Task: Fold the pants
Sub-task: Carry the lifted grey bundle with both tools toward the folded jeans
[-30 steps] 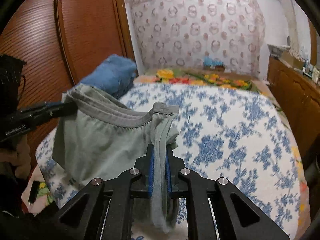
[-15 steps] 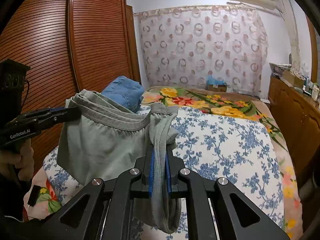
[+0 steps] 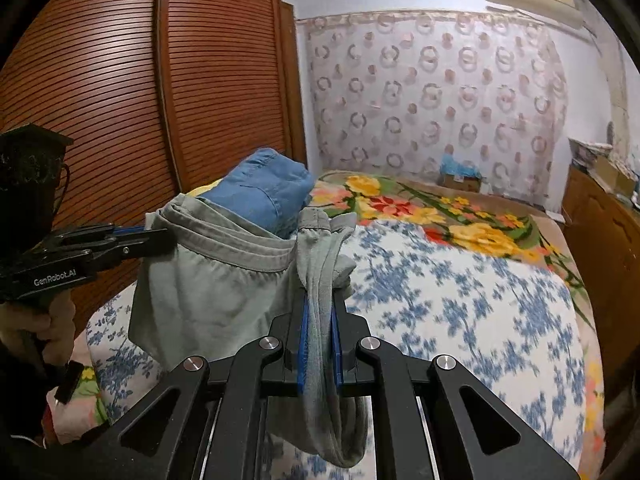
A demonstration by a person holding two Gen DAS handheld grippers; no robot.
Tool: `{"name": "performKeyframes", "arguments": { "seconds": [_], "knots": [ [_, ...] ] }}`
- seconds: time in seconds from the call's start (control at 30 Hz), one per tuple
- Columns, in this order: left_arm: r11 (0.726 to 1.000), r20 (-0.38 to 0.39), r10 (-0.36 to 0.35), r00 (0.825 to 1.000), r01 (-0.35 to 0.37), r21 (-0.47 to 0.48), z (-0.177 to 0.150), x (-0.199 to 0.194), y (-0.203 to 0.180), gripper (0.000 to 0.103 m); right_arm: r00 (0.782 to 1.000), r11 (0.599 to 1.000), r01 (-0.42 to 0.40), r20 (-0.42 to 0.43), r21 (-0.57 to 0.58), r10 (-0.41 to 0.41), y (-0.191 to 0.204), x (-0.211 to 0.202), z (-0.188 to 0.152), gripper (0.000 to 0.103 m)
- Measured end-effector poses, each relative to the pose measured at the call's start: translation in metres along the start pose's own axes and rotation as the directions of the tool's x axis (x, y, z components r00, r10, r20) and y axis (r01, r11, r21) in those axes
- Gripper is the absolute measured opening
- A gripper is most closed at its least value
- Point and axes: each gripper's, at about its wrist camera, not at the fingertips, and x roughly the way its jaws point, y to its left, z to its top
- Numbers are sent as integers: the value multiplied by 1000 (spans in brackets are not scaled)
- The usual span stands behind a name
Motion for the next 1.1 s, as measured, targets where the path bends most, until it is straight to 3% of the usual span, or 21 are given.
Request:
{"name": "performKeyframes", "arguments": {
  "seconds": [0.67, 1.1],
  "knots": [
    [994, 47, 105, 993, -106, 18, 55, 21, 33, 15, 997, 994, -35, 71, -104, 42, -30, 60, 61, 10],
    [988, 132, 154, 979, -154, -11, 73, -6, 54, 15, 985, 982, -60, 151, -179, 87, -24, 93, 93, 10]
  ]
}}
